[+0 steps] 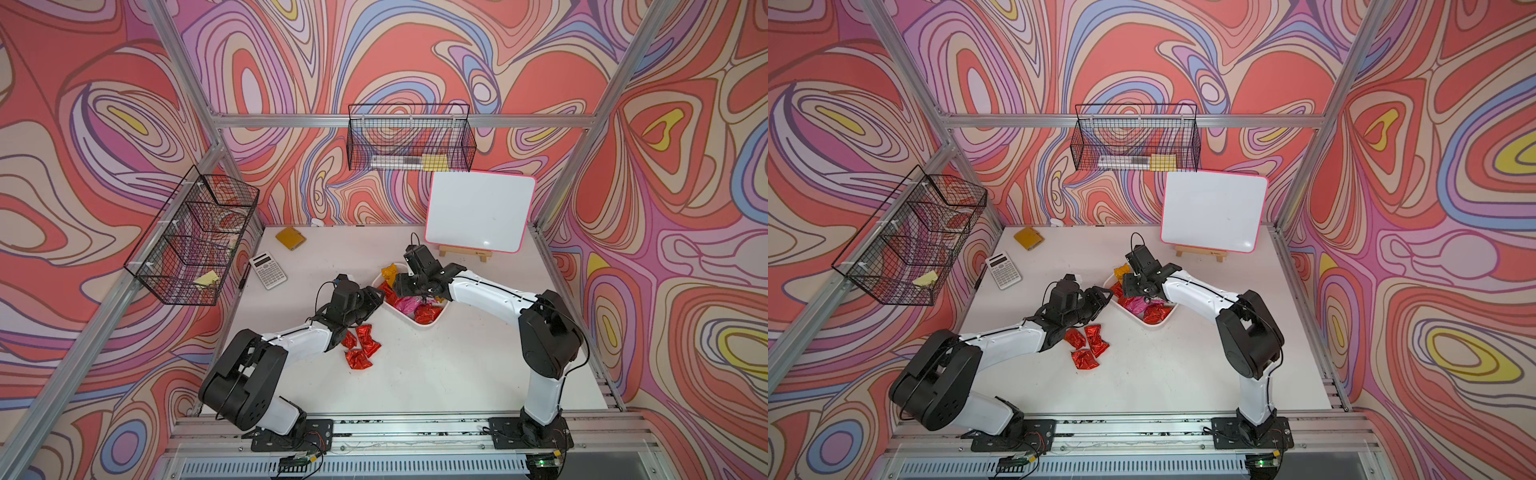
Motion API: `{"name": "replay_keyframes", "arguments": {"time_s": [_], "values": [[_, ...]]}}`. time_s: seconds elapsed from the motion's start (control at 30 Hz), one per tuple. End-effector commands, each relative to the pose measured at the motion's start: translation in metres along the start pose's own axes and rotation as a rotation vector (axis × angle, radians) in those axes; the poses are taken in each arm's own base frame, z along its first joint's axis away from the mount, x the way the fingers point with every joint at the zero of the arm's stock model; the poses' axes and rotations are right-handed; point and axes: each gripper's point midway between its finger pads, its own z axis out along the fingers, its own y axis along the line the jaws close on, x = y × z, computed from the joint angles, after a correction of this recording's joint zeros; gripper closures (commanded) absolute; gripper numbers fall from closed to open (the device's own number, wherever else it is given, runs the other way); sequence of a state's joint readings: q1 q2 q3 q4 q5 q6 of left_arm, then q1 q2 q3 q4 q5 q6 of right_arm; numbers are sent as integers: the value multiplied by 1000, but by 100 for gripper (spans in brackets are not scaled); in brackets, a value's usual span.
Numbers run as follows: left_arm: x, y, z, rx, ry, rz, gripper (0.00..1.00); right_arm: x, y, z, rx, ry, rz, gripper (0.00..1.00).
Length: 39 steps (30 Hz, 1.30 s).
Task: Take the tea bags out of the storage box
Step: Pick up the tea bag from the storage box.
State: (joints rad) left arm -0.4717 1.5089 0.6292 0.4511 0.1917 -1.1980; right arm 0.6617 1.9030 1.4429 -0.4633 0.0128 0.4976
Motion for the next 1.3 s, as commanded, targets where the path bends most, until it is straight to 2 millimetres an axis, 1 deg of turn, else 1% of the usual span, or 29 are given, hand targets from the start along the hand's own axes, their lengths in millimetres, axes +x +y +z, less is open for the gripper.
{"name": "replay_keyframes", "arguments": {"time_s": [0.0, 0.1, 0.17, 0.37, 0.5, 0.57, 0.73, 0.9, 1.0, 1.03, 1.17, 1.27], "values": [[-8, -17, 6, 55, -20, 1, 49, 0, -6, 6, 30, 14, 26, 38], [-7, -14, 11, 45, -16, -6, 54, 3, -5, 13, 24, 35, 28, 40], [-6, -9, 14, 32, -14, -12, 55, 6, -4, 17, 20, 48, 28, 42], [-4, 0, 20, 1, -6, -9, 63, 11, -4, 22, 14, 66, 32, 47], [-3, 1, 25, -2, 8, -3, 70, 11, -3, 20, 3, 60, 34, 57], [-2, 0, 27, -1, 14, 2, 70, 8, -1, 15, -4, 49, 34, 63], [0, -4, 30, -5, 28, 30, 79, 1, 3, -4, -26, 17, 28, 78], [3, -7, 34, -29, 46, 76, 82, -5, 5, -27, -41, -20, 27, 87], [5, -9, 37, -45, 61, 107, 84, -5, 0, -38, -34, -36, 31, 88], [7, -10, 39, -50, 69, 120, 84, -9, 0, -51, -40, -61, 34, 88], [13, -16, 47, -63, 100, 173, 84, -9, -13, -70, -9, -106, 39, 88], [20, -24, 56, -59, 130, 212, 84, -9, -21, -88, 2, -162, 41, 88]]}}
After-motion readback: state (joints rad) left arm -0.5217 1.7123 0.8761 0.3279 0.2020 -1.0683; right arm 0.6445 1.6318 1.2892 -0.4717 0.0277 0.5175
